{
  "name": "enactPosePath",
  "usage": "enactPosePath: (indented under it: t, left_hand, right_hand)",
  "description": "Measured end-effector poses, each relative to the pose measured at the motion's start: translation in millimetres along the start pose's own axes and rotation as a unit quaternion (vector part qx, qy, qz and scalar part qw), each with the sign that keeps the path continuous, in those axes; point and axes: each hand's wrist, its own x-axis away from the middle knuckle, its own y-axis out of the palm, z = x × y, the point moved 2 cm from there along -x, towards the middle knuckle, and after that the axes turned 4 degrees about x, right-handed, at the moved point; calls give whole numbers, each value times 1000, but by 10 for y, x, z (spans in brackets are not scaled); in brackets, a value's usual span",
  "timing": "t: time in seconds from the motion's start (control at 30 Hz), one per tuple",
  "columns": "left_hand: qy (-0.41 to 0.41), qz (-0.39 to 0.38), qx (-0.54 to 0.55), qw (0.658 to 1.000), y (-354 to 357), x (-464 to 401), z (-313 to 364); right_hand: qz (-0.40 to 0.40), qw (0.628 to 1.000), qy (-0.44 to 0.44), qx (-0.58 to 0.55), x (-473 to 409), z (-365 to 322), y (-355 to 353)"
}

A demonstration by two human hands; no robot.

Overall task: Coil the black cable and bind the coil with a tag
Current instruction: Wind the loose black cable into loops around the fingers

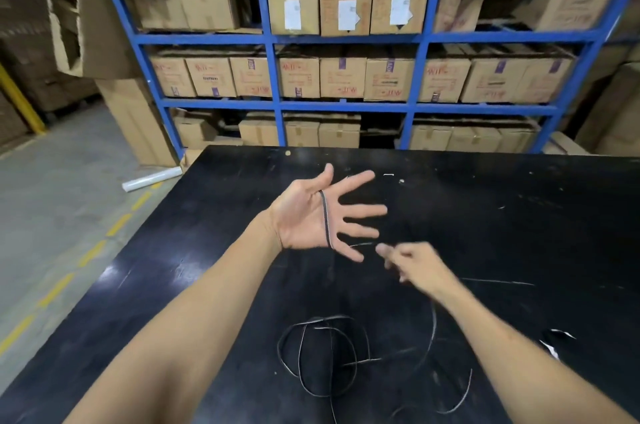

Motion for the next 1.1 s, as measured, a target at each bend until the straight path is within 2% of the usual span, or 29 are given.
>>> enactPosePath:
  t: [0.13,0.23,0.33,0.43,0.5,0.67,0.77,0.87,0.97,1.1]
  left_hand:
    - [-150,51,-74,985,7,-108,-172]
    - [-174,137,-89,971,-100,-213,-253]
    - [-105,217,-63,968,-152,-256,-218]
    - [15,272,-22,962,-117,-304,-85]
    - [96,283,0,954,-81,-345,23]
    - [246,225,65,940,51,-495,347]
    - [281,168,87,941,201,-591,509]
    - [265,105,86,955,353,-641,526]
    - [230,8,65,971,496,-631,435]
    - [67,-58,-6,996,658,-608,188]
  right_hand:
    - [27,986,-64,151,-186,-523,-678]
    - [11,974,-105,199,-183,-930,-1028]
    - [4,974,-140,178,-174,-1086,-1162]
    - [-23,981,-159,108,-115,-954,-1070]
    - [-53,984,-166,39,-44,-800,-914]
    - [-120,981,-147,-39,94,-418,-458]
    - [-155,977,-136,-50,112,-296,-354]
    - [-169,976,-129,-35,72,-265,-456]
    - [-175,976,-120,40,-1,-291,-642]
    - [-125,965,-106,203,-194,-486,-1098]
